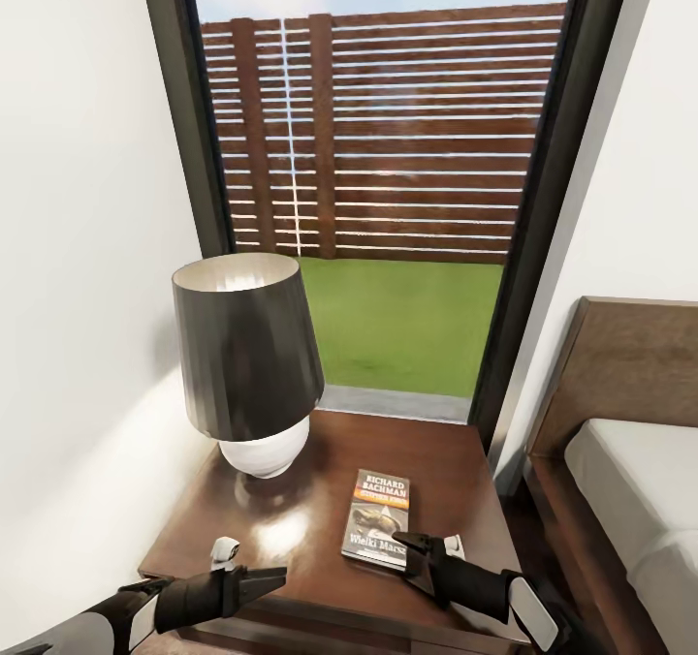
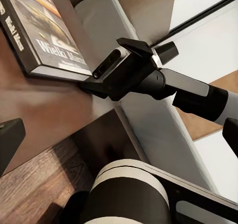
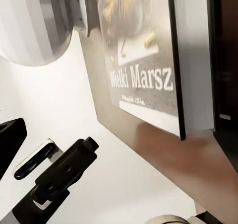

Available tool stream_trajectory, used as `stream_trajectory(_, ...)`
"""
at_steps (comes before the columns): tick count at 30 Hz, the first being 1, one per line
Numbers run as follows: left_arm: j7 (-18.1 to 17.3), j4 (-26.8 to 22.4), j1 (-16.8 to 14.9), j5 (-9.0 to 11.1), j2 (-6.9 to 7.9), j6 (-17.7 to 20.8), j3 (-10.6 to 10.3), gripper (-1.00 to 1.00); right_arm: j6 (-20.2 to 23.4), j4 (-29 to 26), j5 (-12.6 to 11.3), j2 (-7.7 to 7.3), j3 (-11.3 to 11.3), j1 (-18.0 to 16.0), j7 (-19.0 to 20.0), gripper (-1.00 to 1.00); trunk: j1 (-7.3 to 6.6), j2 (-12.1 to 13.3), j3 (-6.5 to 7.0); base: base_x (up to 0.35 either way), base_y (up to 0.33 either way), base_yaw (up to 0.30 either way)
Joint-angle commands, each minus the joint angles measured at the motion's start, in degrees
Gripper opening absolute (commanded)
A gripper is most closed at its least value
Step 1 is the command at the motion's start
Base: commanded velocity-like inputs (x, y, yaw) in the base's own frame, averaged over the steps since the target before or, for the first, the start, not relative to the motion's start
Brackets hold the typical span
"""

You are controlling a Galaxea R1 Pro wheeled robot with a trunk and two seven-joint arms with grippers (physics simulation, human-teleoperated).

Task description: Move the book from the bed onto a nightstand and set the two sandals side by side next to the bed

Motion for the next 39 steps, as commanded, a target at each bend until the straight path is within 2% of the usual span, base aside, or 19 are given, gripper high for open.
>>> stream_trajectory(1,-0.2,0.0,0.0,-0.5,0.00,0.4,0.4,1.00,0.0,0.1,1.5,0.03,0.1,0.0,-0.3,1.00,0.00,0.0,-0.07,0.000,0.000,0.000)
stream_trajectory(17,-0.2,0.0,0.0,-0.5,0.00,0.3,0.4,1.00,0.0,0.1,1.5,0.03,0.1,0.0,-0.3,1.00,0.00,0.0,-0.07,-0.065,0.000,0.000)
stream_trajectory(39,-0.2,0.0,0.0,-0.5,0.00,0.3,0.4,1.00,-0.4,-0.1,1.5,0.11,0.1,0.0,-0.3,1.00,0.00,0.0,-0.07,-0.002,0.000,0.000)
